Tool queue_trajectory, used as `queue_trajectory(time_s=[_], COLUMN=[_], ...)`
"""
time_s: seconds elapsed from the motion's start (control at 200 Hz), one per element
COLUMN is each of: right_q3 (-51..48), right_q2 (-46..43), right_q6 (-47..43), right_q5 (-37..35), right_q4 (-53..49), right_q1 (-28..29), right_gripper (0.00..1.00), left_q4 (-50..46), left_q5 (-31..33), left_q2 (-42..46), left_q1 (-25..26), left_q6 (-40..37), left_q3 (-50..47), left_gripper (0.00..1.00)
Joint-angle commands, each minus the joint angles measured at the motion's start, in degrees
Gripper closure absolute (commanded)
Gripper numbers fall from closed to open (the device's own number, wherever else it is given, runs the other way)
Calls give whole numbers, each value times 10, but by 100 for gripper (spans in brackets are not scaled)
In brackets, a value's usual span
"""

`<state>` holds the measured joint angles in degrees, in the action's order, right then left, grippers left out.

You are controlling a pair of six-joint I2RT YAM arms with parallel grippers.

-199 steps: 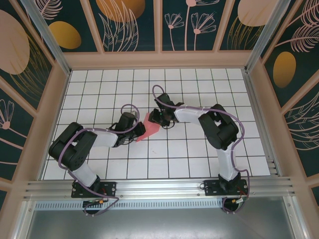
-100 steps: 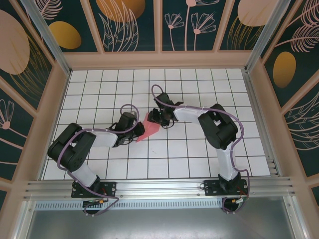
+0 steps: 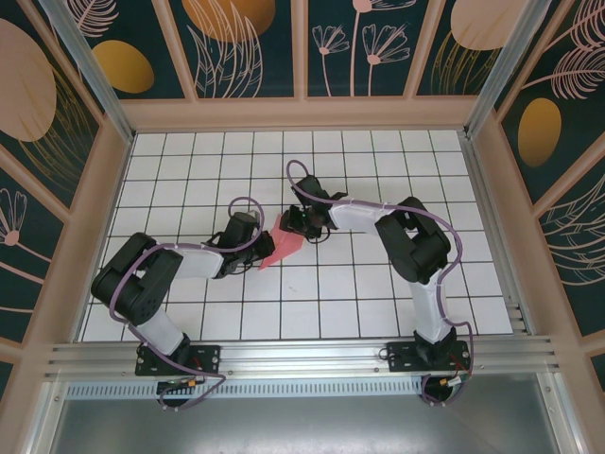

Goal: Fold a paper plane with a square sheet of paper (pick it up from the middle)
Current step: Fourth fold the wing at the center of the table.

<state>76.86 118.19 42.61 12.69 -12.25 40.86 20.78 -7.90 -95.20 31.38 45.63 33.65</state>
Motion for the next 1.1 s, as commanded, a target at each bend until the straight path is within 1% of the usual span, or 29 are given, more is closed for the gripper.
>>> queue_trajectory(time_s=[0.0,0.165,0.25,0.37,0.475,0.545,0.685,0.826,1.096], right_q3=[-7,-13,-23,-51,-62,-64,-67,-60,-52], right_q2=[1,-63,-83,-95,-83,-70,-48,-29,9], right_q6=[-36,-81,-97,-99,-98,-97,-94,-99,-100], right_q5=[-27,42,65,112,146,160,182,197,163], right_q4=[-28,29,45,77,91,94,103,100,74], right_q1=[-20,-29,-30,-29,-23,-19,-15,-11,-12], right_gripper=[54,55,59,73,82,86,90,91,92], left_q4=[-42,-44,-41,-40,-41,-40,-40,-40,-44], left_q5=[0,-6,-11,-16,-19,-21,-23,-23,-21], left_q2=[-24,-27,-27,-26,-27,-27,-43,-42,-37], left_q1=[-4,-4,-4,-4,-4,-4,-4,-4,-4], left_q6=[-7,-14,-23,-36,-42,-42,-41,-41,-42], left_q3=[4,1,1,1,3,3,4,5,7], left_gripper=[99,100,100,100,100,100,100,100,100])
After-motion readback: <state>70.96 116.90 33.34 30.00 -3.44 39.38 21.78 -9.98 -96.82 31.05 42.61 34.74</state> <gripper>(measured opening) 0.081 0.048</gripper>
